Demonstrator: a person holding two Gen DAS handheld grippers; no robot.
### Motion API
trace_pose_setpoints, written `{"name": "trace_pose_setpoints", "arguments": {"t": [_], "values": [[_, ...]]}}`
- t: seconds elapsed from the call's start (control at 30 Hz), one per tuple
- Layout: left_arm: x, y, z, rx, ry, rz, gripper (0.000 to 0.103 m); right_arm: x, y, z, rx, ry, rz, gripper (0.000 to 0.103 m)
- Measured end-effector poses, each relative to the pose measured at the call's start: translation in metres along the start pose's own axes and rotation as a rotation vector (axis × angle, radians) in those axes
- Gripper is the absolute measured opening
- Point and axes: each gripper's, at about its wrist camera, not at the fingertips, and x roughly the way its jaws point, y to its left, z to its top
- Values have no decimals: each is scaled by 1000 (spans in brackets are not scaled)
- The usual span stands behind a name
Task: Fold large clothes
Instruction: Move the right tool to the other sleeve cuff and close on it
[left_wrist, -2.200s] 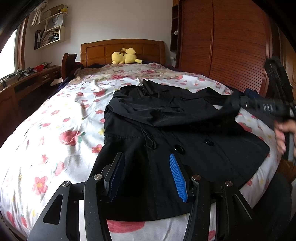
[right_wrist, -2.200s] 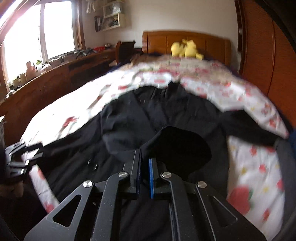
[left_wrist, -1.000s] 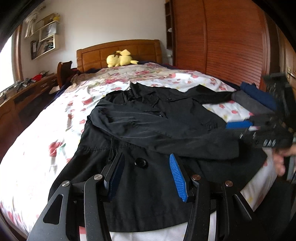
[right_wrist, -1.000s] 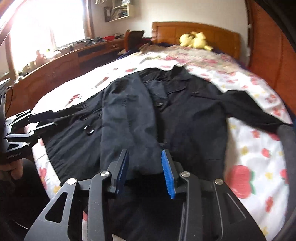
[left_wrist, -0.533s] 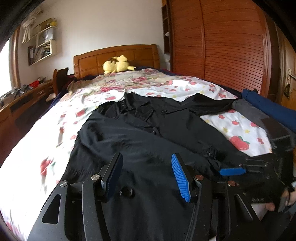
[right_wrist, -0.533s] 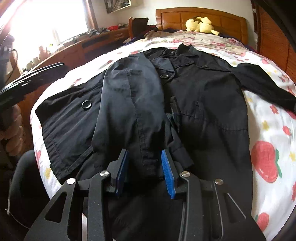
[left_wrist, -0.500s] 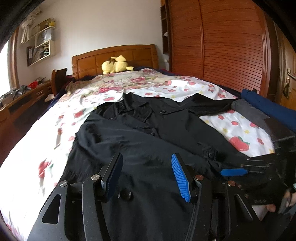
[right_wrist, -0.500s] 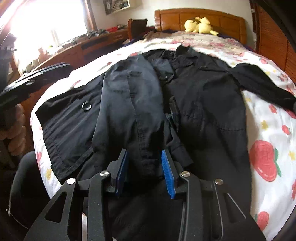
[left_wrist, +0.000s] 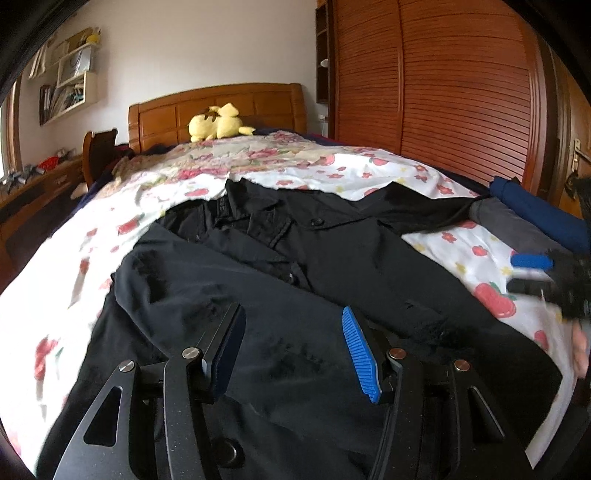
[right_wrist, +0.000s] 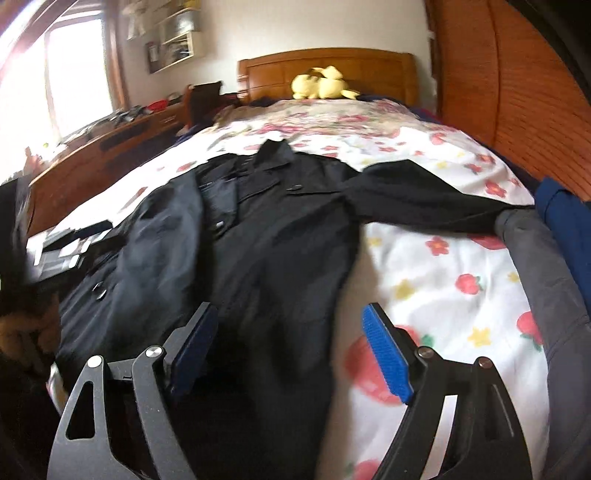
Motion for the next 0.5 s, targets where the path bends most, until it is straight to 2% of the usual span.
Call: {"name": "trace_pose_setpoints", "arguments": {"t": [0.23, 0.5], "values": [[5, 0, -10, -9, 8, -27, 57, 32, -52, 26, 71, 4, -76, 81], [-1, 2, -14, -12, 16, -71, 57, 81, -111, 59, 168, 48, -174, 81]]}}
